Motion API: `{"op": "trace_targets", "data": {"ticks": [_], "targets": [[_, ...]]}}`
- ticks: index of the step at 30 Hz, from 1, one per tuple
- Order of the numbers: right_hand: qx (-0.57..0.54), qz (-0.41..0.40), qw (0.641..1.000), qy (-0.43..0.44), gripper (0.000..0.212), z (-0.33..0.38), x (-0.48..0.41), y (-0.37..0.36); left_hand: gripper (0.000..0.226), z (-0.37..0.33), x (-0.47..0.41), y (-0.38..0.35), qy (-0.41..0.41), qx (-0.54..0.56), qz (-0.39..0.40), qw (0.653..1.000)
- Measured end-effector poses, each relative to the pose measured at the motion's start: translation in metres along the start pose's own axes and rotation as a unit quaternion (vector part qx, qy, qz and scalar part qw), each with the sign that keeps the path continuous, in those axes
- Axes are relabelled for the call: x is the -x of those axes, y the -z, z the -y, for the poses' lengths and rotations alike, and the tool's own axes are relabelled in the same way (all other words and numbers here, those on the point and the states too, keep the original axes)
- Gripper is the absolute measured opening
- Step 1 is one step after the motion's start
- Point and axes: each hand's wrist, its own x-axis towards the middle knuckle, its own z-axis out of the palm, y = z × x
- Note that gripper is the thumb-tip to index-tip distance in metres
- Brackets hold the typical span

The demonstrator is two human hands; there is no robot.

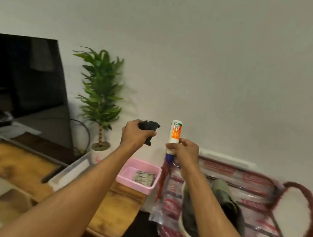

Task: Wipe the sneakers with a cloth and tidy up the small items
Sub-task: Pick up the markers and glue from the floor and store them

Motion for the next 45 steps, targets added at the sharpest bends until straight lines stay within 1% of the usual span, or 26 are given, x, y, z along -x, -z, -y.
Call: {"op": "trace_targets", "data": {"ticks": [2,5,8,11,13,17,21,26,28,33,38,41,45], "targets": [[0.015,0.038,0.999,0.001,0.032,-0.001,0.005,-0.034,0.026,0.014,-0.005,0.035,0.011,-0.004,-0.028,1.000],[0.023,0.107,0.994,-0.003,0.038,-0.012,0.018,-0.085,0.019,0.038,-0.003,0.091,0.051,-0.007,-0.092,0.994],[0.024,0.155,0.988,-0.016,0.041,-0.023,0.034,-0.130,0.021,0.068,0.002,0.137,0.096,0.003,-0.140,0.986],[0.050,0.192,0.980,-0.034,0.042,-0.042,0.050,-0.170,0.027,0.099,0.011,0.173,0.127,-0.015,-0.178,0.976],[0.068,0.214,0.974,-0.035,0.045,-0.057,0.060,-0.189,0.025,0.118,0.018,0.193,0.145,-0.015,-0.195,0.970],[0.136,0.295,0.945,-0.048,0.050,-0.088,0.089,-0.222,0.024,0.160,0.041,0.231,0.194,-0.002,-0.246,0.950],[0.188,0.344,0.918,-0.054,0.053,-0.112,0.117,-0.245,0.026,0.202,0.066,0.253,0.257,0.036,-0.284,0.923],[0.225,0.381,0.891,-0.105,0.061,-0.148,0.143,-0.264,0.025,0.255,0.088,0.259,0.314,0.046,-0.295,0.901],[0.240,0.389,0.881,-0.119,0.062,-0.163,0.151,-0.266,0.032,0.275,0.094,0.259,0.338,0.051,-0.297,0.892],[0.290,0.401,0.857,-0.143,0.058,-0.196,0.160,-0.277,0.039,0.313,0.108,0.256,0.377,0.041,-0.290,0.879],[0.341,0.414,0.827,-0.167,0.060,-0.230,0.171,-0.291,0.031,0.349,0.118,0.256,0.401,0.027,-0.287,0.869],[0.355,0.414,0.819,-0.181,0.057,-0.252,0.178,-0.294,0.031,0.364,0.122,0.254,0.417,0.020,-0.284,0.863],[0.371,0.397,0.808,-0.229,0.051,-0.282,0.181,-0.306,0.037,0.393,0.120,0.254,0.450,-0.001,-0.267,0.852]]}}
